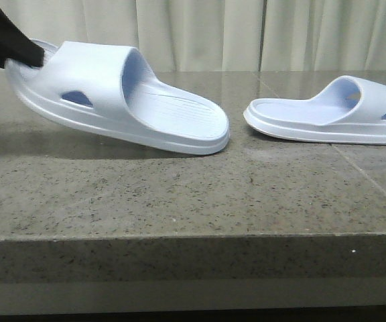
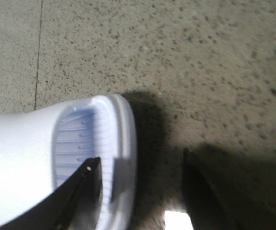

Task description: Insert blue slippers together front up

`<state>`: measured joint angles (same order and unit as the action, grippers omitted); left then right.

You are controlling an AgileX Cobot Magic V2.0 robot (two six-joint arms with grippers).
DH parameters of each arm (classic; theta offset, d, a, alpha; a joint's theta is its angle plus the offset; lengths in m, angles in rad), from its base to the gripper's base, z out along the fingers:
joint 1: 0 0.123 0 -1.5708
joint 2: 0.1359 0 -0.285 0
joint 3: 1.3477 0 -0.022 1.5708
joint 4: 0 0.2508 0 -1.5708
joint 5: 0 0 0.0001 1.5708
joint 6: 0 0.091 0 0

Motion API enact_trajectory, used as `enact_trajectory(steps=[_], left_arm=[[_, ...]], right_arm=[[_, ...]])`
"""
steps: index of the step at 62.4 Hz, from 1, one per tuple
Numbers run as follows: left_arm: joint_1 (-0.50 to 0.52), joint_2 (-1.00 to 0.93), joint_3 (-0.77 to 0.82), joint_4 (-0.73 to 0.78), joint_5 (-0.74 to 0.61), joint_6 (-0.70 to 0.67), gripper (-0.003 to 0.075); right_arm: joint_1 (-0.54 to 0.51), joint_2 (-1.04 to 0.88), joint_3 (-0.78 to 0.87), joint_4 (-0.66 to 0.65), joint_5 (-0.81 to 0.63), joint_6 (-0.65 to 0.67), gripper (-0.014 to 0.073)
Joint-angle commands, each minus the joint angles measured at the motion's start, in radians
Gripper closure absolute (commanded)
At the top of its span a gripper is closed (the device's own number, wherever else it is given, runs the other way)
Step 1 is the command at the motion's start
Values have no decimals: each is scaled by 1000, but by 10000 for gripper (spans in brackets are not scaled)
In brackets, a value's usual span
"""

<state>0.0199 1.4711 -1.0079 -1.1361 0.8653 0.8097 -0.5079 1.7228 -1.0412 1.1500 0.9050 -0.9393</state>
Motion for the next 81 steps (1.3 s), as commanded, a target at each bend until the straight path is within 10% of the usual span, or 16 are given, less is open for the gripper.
enact_trajectory(steps=[1, 14, 46, 81], left_arm=[[-7, -31, -23, -46, 12, 2, 741], [-7, -31, -23, -46, 20, 2, 741], [-7, -31, -23, -46, 20, 2, 741], [-7, -31, 17, -246, 20, 56, 741]], right_arm=[[23, -11, -42, 45, 36, -21, 191], [59, 23, -62, 38, 77, -21, 218], [62, 38, -62, 48, 154, -21, 657], [-151, -315, -10, 123, 229, 94, 660]])
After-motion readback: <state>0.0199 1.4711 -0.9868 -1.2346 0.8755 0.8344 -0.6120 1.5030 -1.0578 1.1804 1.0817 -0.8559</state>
